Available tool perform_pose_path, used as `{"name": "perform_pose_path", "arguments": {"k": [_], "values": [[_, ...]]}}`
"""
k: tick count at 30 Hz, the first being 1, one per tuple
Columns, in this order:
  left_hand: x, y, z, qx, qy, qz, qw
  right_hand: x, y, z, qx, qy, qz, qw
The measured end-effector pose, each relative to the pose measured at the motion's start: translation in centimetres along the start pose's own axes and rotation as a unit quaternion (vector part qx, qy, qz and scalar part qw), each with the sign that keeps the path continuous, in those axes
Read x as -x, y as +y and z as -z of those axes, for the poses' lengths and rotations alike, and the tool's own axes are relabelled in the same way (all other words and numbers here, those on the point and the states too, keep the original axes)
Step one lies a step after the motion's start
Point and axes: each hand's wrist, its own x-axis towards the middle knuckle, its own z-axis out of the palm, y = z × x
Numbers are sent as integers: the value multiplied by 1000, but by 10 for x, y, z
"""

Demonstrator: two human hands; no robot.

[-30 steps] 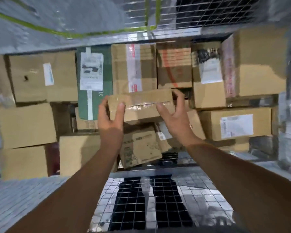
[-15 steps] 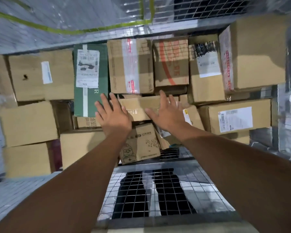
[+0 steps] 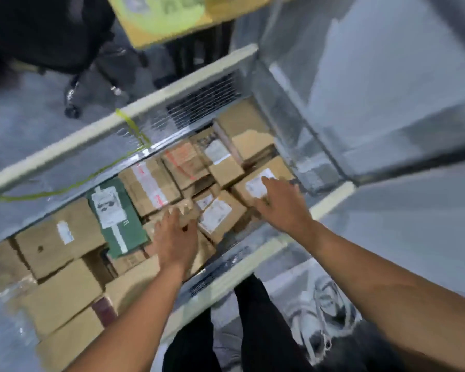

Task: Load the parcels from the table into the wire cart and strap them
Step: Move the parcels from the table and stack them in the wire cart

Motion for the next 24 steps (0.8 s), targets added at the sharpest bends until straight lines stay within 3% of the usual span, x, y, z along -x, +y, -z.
{"name": "perform_pose_path", "arguments": {"k": [4, 9, 14, 17, 20, 24], "values": [[72, 66, 0, 13, -65, -155, 986, 119, 38, 44, -149, 175, -98, 968], [168, 146, -39, -85, -123, -361, 921, 285, 93, 34, -267, 310, -305, 860], [295, 176, -127, -194, -267, -535, 777, 469, 155, -35, -303, 394, -486, 719], [384, 167, -196, -267, -327, -620, 662, 575, 180, -96, -305, 404, -583, 636], [477, 139, -259, -319, -374, -680, 544, 663, 191, -158, -304, 414, -651, 559], [592, 85, -323, -362, -415, -716, 429, 766, 195, -236, -288, 387, -728, 486]]}}
